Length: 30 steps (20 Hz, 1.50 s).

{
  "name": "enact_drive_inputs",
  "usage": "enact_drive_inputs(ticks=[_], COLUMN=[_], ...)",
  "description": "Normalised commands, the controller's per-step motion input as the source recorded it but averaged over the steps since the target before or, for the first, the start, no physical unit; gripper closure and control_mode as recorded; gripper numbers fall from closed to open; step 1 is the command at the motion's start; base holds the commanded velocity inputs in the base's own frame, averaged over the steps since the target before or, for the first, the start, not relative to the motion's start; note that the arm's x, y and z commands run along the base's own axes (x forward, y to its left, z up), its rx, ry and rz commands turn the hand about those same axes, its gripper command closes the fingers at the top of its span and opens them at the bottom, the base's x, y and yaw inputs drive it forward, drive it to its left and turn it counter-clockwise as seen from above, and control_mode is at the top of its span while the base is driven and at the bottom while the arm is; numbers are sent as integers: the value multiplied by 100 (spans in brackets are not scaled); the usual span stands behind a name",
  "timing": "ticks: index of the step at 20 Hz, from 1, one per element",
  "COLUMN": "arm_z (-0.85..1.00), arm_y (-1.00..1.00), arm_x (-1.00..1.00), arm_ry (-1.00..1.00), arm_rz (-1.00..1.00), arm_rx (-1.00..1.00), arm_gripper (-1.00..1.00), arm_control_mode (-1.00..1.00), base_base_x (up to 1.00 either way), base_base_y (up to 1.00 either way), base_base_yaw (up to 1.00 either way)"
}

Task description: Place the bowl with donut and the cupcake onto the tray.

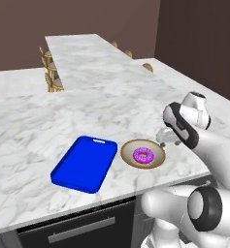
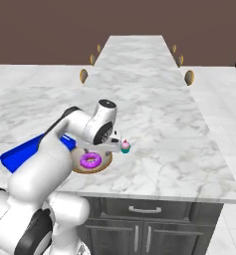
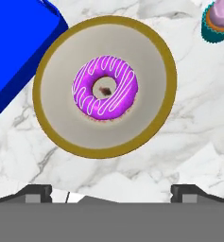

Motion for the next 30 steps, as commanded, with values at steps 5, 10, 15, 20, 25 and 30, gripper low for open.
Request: enact_drive_inputs(ticks=[5, 10, 15, 20, 25, 30], arm_z=[-31, -47, -25, -4, -7, -25], arm_y=[-4, -1, -1, -9, 0, -2], arm_x=[-14, -18, 2, 35, 58, 59], arm_ry=[-1, -4, -9, -5, 0, 4], arm_rz=[0, -4, -11, -22, -20, -5], arm_rx=[0, 0, 0, 2, 0, 0], arm_gripper=[-100, -100, -100, -100, -100, -100], arm_control_mode=[-100, -100, -100, -100, -100, -100], base_base_x=[0, 0, 0, 0, 0, 0], base_base_y=[0, 0, 0, 0, 0, 0], base_base_yaw=[0, 0, 0, 0, 0, 0])
